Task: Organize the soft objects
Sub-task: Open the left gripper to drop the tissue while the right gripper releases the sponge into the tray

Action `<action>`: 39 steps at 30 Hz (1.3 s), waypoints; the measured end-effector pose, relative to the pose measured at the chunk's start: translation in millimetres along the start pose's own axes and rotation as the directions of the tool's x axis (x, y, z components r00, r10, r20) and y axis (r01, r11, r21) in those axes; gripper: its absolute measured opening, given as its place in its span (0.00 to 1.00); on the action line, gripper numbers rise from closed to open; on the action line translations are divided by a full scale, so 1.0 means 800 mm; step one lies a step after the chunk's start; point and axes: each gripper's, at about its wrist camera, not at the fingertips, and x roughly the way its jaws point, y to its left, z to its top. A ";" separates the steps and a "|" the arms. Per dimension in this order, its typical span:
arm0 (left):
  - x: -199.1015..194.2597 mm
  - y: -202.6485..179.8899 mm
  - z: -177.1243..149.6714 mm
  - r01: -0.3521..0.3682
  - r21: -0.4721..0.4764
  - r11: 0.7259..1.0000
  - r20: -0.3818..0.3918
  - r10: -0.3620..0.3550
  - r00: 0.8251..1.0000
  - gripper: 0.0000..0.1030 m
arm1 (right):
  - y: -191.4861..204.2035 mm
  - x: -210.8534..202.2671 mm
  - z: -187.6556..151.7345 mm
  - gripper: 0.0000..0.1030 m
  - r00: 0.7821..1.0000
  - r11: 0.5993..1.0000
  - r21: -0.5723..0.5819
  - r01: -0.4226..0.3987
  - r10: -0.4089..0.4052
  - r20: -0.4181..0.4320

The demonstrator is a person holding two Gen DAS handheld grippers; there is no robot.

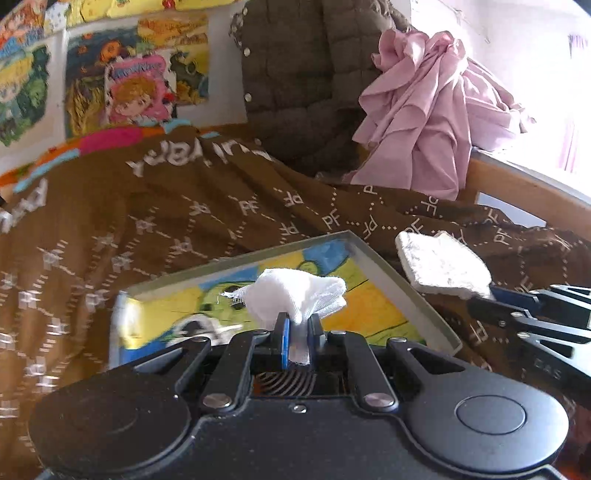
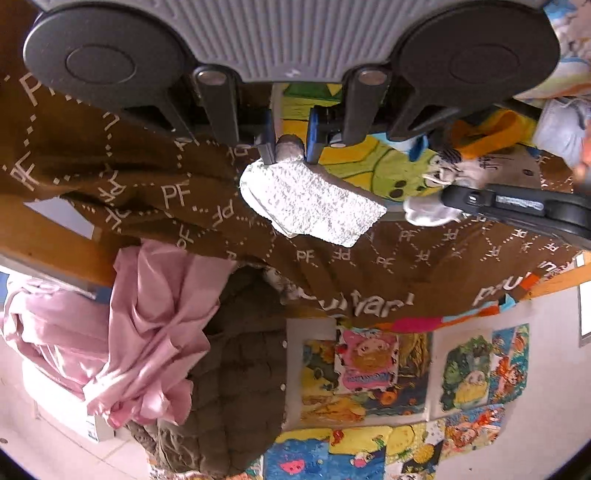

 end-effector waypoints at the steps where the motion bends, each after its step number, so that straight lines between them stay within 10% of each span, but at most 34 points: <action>1: 0.013 0.000 -0.001 0.009 -0.019 1.000 0.001 -0.009 1.000 0.10 | 0.003 0.004 -0.003 0.19 1.000 1.000 -0.012 -0.001 0.001 -0.009; 39: 0.083 -0.021 -0.038 0.071 -0.009 0.997 -0.083 -0.071 0.994 0.26 | 0.025 0.034 -0.035 0.29 0.990 0.999 -0.032 -0.038 0.034 -0.137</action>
